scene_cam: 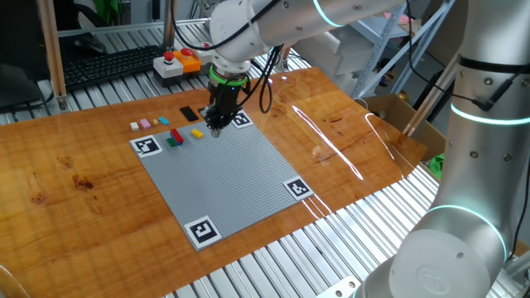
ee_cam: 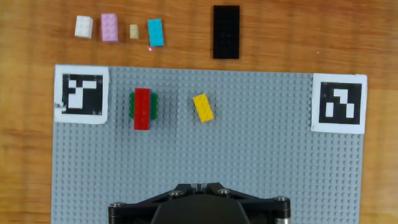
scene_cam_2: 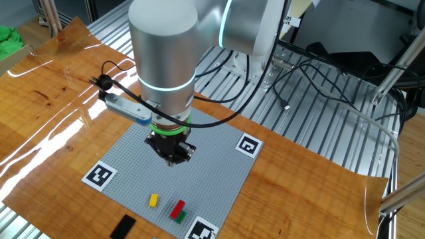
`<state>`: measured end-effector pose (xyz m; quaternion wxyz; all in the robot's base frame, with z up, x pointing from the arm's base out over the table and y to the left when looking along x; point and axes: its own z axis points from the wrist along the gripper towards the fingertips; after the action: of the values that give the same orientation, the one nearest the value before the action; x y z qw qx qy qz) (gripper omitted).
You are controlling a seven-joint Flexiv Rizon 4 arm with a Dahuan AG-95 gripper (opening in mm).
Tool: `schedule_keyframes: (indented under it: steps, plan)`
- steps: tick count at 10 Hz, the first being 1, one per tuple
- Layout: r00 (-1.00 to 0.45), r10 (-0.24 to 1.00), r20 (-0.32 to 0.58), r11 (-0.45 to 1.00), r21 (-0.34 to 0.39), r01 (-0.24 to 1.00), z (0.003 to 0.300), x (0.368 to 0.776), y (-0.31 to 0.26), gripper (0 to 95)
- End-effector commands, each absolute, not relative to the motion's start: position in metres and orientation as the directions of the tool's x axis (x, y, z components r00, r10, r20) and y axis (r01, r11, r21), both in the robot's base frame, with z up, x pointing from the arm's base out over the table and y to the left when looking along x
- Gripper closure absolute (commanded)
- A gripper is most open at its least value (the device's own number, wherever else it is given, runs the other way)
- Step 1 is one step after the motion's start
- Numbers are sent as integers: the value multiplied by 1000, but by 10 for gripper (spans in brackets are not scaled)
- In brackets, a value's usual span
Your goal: Stack small Lego blocks one on top of the other
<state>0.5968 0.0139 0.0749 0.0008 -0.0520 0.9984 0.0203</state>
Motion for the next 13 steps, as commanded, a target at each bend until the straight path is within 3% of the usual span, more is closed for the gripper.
schedule_keyframes:
  steps: [1, 4, 5, 13]
  plan:
    - [-995, -99, -13, 994, 46, -100, 75, 597, 14, 950]
    - [-993, -112, -44, 993, 41, -114, 64, 607, 18, 950]
    - [-992, -118, -46, 992, 38, -120, 61, 612, 19, 760]
    - [-985, -166, -49, 985, 28, -168, 30, 662, 16, 760]
